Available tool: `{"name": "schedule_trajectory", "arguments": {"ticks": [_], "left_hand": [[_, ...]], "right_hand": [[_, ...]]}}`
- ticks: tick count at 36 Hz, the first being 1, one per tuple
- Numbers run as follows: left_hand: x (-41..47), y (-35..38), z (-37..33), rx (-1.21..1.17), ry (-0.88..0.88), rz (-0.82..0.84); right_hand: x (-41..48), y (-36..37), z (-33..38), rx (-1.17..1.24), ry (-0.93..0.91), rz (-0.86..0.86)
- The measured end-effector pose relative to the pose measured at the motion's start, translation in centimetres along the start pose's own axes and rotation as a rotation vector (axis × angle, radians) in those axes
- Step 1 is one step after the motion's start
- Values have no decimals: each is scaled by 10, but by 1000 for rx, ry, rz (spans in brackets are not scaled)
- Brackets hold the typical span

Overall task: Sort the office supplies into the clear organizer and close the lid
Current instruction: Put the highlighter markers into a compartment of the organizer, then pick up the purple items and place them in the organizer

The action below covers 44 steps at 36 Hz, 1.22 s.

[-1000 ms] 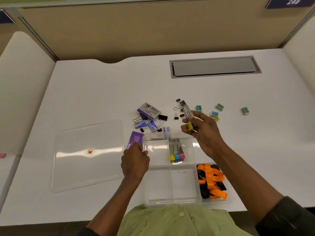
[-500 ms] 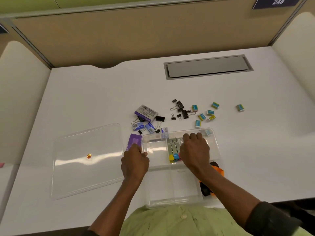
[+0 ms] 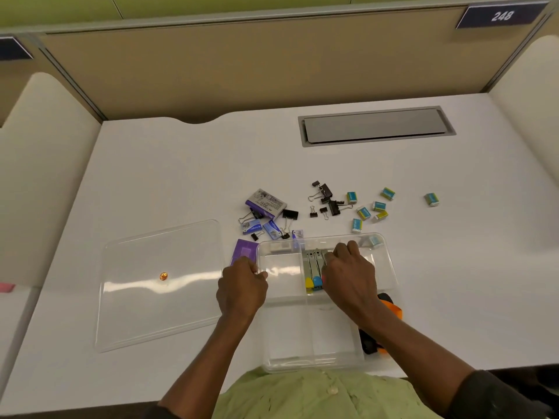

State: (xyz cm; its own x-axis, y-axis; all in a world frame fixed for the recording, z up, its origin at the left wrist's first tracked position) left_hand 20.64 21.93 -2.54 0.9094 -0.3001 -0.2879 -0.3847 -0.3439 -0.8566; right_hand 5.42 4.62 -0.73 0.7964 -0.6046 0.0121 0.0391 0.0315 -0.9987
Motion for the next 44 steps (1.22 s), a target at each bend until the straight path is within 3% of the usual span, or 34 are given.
{"name": "schedule_trajectory", "arguments": {"ticks": [7,16,23,37,44], "left_hand": [[22,-26,3,86,44,-140],[58,-5,3,148,200,-19],[64,10,8,152,284,21],[81,16,7,113,190,50],[83,12,5,83,152,63]], "right_hand": [[36,-31,19,118,-53,-143],[122,-8,62,260,-218,-19],[159,29,81,158,-306,99],[169,17,88,161,-267,-57],[163,-1,54,375,-42,-224]]}}
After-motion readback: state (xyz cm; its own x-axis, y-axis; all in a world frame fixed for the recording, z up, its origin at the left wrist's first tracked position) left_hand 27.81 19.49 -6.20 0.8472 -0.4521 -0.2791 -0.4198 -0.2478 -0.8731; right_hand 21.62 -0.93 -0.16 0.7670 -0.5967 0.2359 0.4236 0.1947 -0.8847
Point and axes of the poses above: each hand's wrist, its own x-axis towards the middle knuckle, its own y-axis out of the palm, z = x × y, the point moved 7 cm from there along x, towards the middle knuckle, and after that the axes turned 5 degrees about -z, right-handed, at the moved point
